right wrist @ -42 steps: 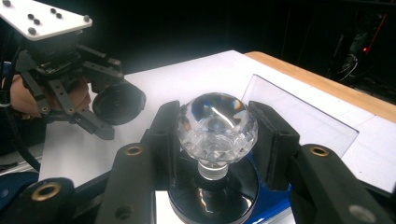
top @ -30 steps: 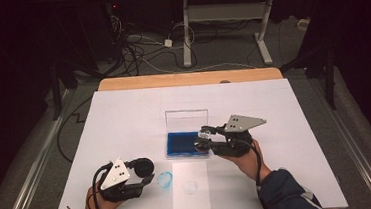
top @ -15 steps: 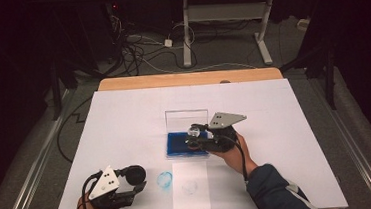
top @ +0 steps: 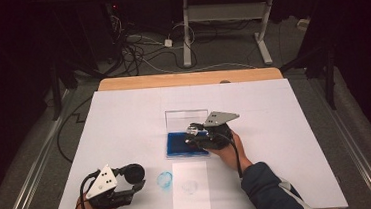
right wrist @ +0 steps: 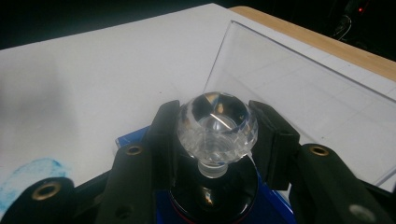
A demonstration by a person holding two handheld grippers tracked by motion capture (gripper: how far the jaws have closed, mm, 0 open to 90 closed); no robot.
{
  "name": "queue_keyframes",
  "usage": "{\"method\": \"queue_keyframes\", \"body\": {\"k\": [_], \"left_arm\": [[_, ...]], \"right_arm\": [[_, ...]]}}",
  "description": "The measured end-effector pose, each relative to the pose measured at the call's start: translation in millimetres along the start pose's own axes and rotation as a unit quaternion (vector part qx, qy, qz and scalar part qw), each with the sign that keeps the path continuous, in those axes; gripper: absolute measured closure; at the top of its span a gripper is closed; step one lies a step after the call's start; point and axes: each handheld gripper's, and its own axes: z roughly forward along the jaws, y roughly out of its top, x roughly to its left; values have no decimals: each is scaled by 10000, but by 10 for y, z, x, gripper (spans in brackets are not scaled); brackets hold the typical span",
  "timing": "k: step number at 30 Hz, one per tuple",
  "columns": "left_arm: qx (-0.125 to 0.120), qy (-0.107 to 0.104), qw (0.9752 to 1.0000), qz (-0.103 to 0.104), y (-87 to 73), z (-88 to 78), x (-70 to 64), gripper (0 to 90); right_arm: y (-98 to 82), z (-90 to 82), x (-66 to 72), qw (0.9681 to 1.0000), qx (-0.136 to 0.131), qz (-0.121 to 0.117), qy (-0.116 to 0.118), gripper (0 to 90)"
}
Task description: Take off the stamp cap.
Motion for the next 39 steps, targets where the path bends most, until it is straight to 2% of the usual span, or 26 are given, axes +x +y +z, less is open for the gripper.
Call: {"method": "queue_keyframes", "body": {"k": [8,11,15,25,39], "left_arm": [[-43,38,10000,-2,1,-15,5,365],[-46,29,10000,3,3,-18,1,365],[-49,32,10000,14,6,-25,0,365],[-14,-8,10000,19,6,-4,-4,365],[29,-52,10000,29,7,23,-8,364]], "right_arm": [[-54,66,13,9999,167,-16,-32,565],[-71,70,11,9999,133,27,-31,566],[-84,63,12,9999,138,-30,-30,566],[-119,42,15,9999,79,91,-9,567],[-92,37,17,9998,194,111,-6,566]]}}
